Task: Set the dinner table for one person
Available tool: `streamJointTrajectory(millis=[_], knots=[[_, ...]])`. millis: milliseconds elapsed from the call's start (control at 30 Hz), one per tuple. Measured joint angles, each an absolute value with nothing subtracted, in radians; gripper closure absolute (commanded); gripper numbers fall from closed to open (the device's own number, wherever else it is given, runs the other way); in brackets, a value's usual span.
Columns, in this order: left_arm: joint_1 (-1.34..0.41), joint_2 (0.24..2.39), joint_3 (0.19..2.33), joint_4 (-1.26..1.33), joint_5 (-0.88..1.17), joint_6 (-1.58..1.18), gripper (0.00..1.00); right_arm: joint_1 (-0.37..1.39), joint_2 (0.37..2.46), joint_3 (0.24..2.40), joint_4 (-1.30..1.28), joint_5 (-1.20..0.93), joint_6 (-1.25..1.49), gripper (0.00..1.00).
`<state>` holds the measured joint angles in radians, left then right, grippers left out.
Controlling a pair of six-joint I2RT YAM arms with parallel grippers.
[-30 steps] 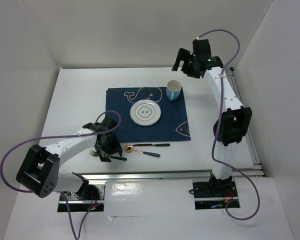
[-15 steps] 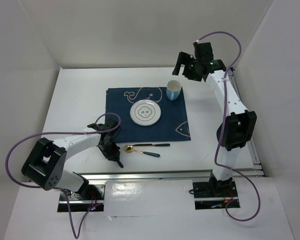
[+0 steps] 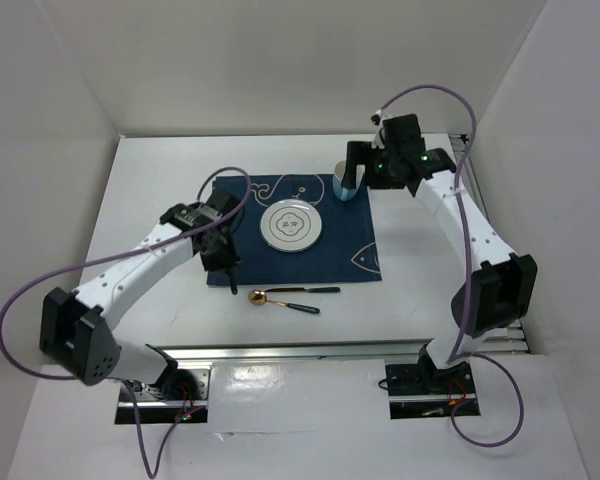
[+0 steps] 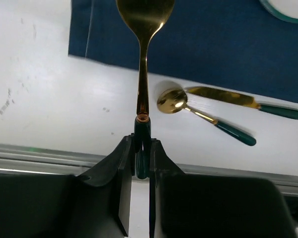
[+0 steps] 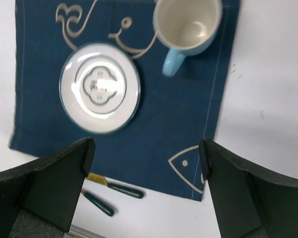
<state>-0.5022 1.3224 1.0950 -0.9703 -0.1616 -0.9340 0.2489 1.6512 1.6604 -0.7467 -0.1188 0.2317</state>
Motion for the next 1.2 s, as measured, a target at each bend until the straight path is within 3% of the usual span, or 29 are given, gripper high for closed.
streamJointTrajectory(millis=[267, 467, 533, 967, 1033, 1100, 1133, 1200], knots=[[-0.496, 1.740, 1.483, -0.973, -0.229, -0.687, 1.00, 0.583, 1.454, 1.345, -0.702, -0.085, 0.135, 0.01], [-0.468, 2.051, 1.632, -0.958, -0.272, -0.571, 1.00, 0.726, 1.320, 1.059, -0.605, -0.075, 0.107, 0.20], [-0.453, 2.081, 1.625, -0.961, -0.265, -0.552, 1.00, 0.756, 1.308, 1.011, -0.579, -0.075, 0.105, 0.25], [-0.365, 2.092, 1.616, -0.915, -0.183, -0.519, 1.00, 0.937, 1.441, 0.927, -0.386, -0.060, 0.110, 0.27], [-0.366, 2.095, 1.617, -0.915, -0.178, -0.519, 1.00, 0.959, 1.489, 0.927, -0.362, -0.057, 0.110, 0.31], [-0.370, 2.097, 1.617, -0.916, -0.178, -0.523, 0.87, 0.980, 1.534, 0.925, -0.347, -0.056, 0.110, 0.35], [-0.371, 2.099, 1.617, -0.916, -0.178, -0.524, 0.71, 0.986, 1.553, 0.925, -0.343, -0.055, 0.109, 0.36], [-0.371, 2.102, 1.617, -0.918, -0.178, -0.522, 0.55, 0.997, 1.583, 0.921, -0.336, -0.051, 0.109, 0.38]])
